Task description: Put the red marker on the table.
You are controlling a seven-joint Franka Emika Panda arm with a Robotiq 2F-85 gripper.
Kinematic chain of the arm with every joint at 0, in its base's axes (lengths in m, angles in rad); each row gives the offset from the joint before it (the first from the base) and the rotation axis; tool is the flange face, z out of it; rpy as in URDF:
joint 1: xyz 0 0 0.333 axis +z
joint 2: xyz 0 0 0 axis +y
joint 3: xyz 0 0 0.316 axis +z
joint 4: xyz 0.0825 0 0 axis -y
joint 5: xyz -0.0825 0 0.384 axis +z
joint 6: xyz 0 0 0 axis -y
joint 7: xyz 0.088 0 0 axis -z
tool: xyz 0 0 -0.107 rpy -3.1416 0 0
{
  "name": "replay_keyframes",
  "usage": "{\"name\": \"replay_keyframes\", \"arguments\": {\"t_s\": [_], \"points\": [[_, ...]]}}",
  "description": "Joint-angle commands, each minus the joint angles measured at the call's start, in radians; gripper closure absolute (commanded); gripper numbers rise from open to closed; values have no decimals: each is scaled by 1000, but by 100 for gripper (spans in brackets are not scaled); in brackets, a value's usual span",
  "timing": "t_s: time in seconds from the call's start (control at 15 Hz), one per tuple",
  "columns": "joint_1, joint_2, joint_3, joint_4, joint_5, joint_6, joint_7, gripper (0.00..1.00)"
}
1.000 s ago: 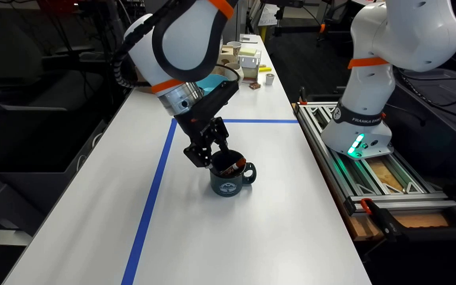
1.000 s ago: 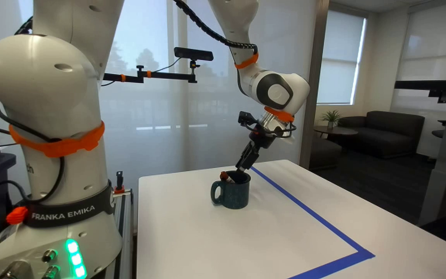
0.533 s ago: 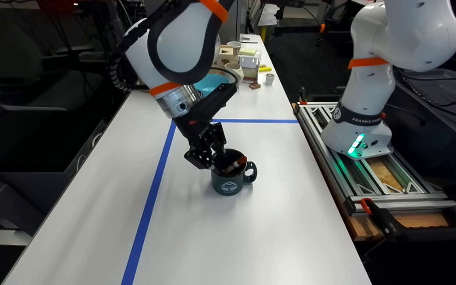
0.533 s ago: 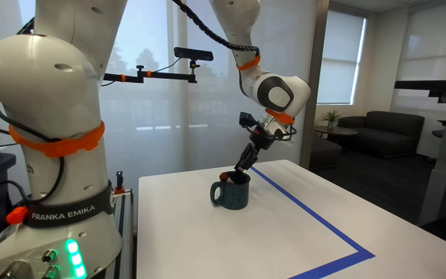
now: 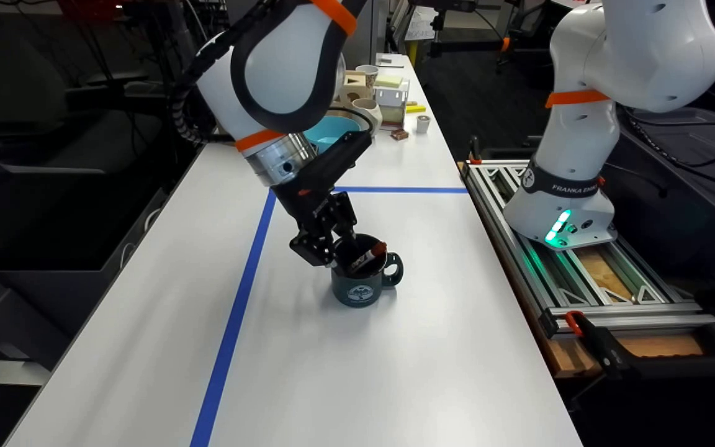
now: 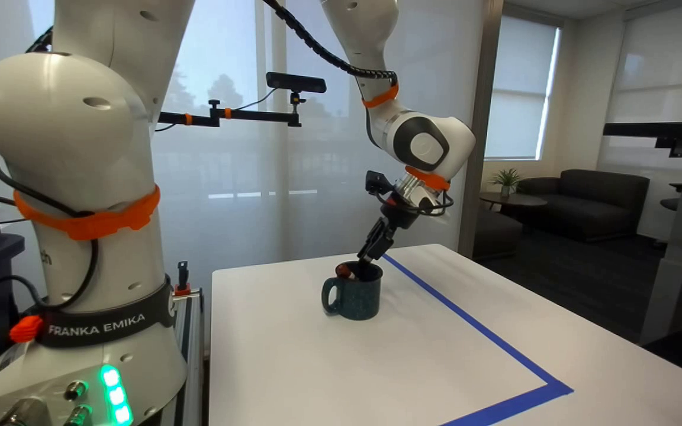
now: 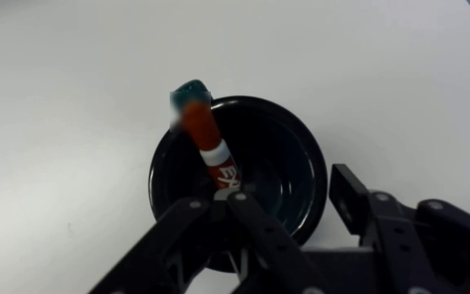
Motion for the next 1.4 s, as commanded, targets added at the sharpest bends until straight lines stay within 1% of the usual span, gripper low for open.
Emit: {"name": "replay_keyframes", "arguments": {"t_s": [0.0, 0.07, 0.13, 0.27, 0.33, 0.4, 0.47, 0.6, 0.73, 0.93, 1.07, 1.13, 1.27, 1.33], "points": [[2, -29, -2, -4, 31, -51, -26, 46], [2, -39, -3, -9, 31, -63, -25, 45], [3, -46, -5, -13, 26, -75, -22, 50], [3, -58, -10, -14, 14, -114, -22, 49], [2, -62, -13, -13, 8, -127, -26, 47], [0, -62, -18, -10, 1, -136, -29, 41], [0, -61, -23, -7, -10, -139, -30, 39], [-3, -50, -34, -1, -28, -137, -43, 37], [-4, -34, -44, 6, -43, -134, -57, 42], [-3, -17, -50, 11, -51, -139, -68, 44], [-2, -7, -48, 12, -50, -139, -79, 57], [-1, 0, -46, 14, -48, -140, -85, 59], [1, 11, -45, 16, -47, -136, -94, 51], [1, 17, -44, 18, -48, -136, -97, 51]]}}
